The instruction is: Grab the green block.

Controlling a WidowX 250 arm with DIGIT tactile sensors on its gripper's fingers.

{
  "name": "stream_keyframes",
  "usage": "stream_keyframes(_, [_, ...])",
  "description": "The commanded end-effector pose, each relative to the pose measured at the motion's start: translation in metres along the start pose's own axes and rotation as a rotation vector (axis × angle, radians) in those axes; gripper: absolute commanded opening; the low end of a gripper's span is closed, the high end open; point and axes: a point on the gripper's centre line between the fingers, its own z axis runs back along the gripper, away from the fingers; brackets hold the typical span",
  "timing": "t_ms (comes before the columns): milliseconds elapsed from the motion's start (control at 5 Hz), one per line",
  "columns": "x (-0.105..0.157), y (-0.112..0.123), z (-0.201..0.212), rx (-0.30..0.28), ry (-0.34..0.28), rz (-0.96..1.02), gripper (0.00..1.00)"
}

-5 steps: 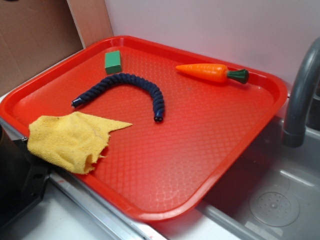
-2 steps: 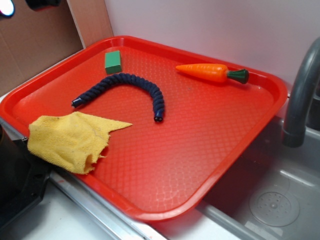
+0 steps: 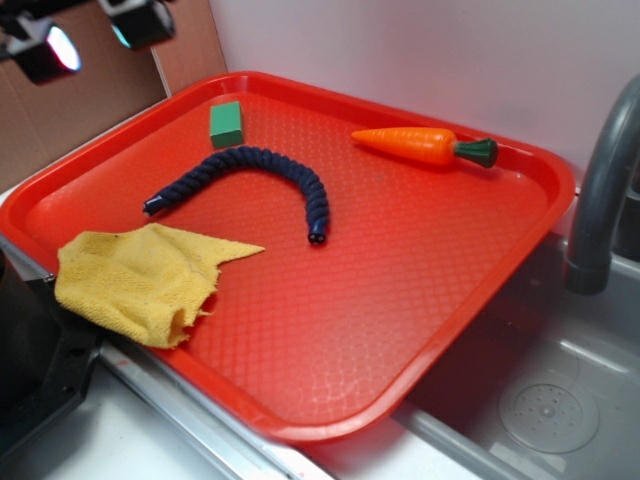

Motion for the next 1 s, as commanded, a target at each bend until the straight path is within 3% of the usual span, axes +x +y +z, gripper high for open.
stream_keyframes(0, [0.044,-0.02,-0.049,0.031,-0.149,0.136,1.0])
stream_keyframes(400, [0.084,-0.028,-0.09,0.075,-0.189,0.15,1.0])
stream_keyframes(800, [0.114,-0.015,-0.117,0.151,-0.216,0.189,1.0])
